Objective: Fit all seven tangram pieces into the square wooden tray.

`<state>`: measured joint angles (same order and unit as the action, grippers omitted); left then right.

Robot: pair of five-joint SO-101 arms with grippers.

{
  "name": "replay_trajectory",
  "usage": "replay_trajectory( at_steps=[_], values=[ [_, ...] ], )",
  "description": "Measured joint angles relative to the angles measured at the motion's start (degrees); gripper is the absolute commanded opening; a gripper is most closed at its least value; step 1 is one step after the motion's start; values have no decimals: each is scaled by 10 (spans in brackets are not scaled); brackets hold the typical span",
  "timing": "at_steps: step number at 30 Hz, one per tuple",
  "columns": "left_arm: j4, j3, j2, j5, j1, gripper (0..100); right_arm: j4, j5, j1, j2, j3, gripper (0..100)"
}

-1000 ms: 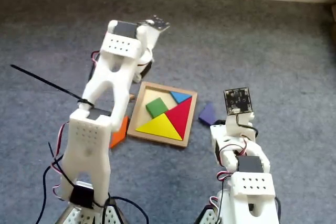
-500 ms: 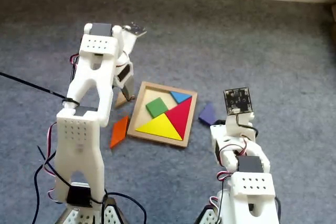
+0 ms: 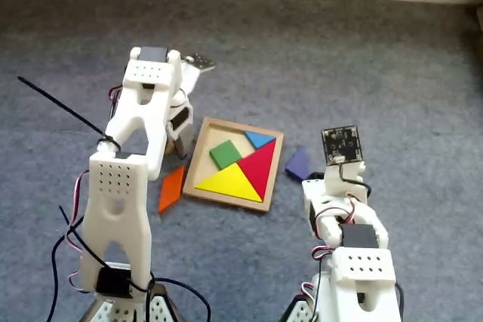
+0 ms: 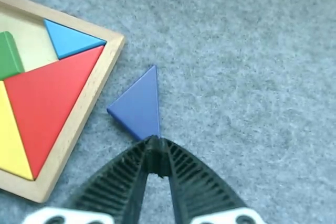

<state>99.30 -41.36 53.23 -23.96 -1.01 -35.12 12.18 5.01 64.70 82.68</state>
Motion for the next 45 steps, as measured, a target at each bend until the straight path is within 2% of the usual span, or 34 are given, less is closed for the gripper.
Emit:
replay_trajectory(
  at_steps=[11, 17, 26, 28, 33, 38, 45],
  values=[
    [-6, -8, 1, -22, 2, 125, 0, 0, 0, 0, 0, 10],
    [-1, -58, 1, -25, 1, 67, 0, 0, 0, 0, 0, 10],
    [4, -68, 1, -25, 1, 68, 0, 0, 0, 0, 0, 10],
    [5, -68, 1, -25, 1, 91, 0, 0, 0, 0, 0, 10],
    [5, -68, 1, -25, 1, 227, 0, 0, 0, 0, 0, 10],
    [1, -68, 1, -25, 1, 228, 0, 0, 0, 0, 0, 10],
    [-76, -68, 4, -25, 1, 228, 0, 0, 0, 0, 0, 10]
  ],
)
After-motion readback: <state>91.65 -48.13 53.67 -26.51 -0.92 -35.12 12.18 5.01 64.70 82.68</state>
